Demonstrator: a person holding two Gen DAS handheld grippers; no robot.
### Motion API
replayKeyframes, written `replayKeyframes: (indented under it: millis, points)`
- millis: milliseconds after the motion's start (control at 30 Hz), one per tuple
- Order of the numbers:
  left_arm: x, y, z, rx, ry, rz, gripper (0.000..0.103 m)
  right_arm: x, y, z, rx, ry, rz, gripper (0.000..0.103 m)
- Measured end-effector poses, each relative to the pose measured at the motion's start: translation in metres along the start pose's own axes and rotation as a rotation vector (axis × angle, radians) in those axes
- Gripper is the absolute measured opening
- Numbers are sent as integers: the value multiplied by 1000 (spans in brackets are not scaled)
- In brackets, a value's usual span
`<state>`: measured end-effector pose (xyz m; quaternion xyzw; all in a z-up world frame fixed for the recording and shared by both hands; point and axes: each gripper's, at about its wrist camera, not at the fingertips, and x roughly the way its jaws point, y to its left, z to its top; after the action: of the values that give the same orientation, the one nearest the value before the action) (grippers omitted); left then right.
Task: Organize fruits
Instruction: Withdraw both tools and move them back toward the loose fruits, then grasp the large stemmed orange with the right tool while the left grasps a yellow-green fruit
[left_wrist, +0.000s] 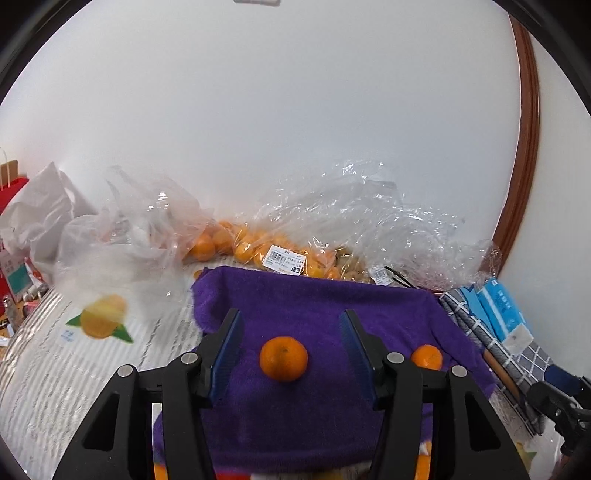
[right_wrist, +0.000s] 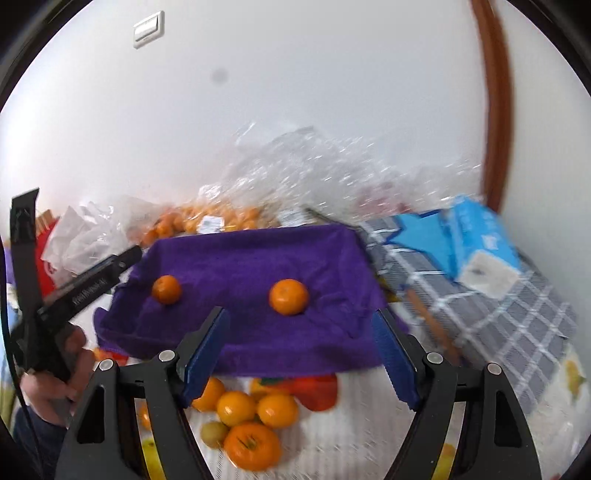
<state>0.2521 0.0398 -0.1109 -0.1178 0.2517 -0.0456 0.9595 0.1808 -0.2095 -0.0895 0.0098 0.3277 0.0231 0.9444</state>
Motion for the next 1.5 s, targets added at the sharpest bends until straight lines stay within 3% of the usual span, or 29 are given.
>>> replayKeyframes:
  millis: [300, 433, 667, 800, 900, 1133, 1300, 1500]
  points:
    - [-52, 29, -37, -20, 62, -32, 52, -19, 10, -34, -2, 82, 6, 71]
    - [-62, 44, -54, -41, 109, -7, 52, -10, 28, -46, -1, 149, 49, 60]
    - [-66, 69, -64, -135, 164, 23, 52, -13, 44, -63, -52, 125, 53, 58]
    - [-56, 74, -66, -167, 209, 20, 52, -8, 38, -74, -38, 159, 47, 49]
    - [-50, 69, -68, -141, 231, 12, 52, -1, 31, -79, -21, 198, 62, 41]
    - [-52, 52, -70, -53, 216, -13, 52, 17, 34, -84, -64, 207, 62, 44]
    - [-56, 42, -69, -21, 202, -73, 52, 26, 38, -83, -109, 220, 45, 44]
    - [-53, 34, -72, 5, 231, -126, 53, 17, 32, -87, -111, 205, 52, 43]
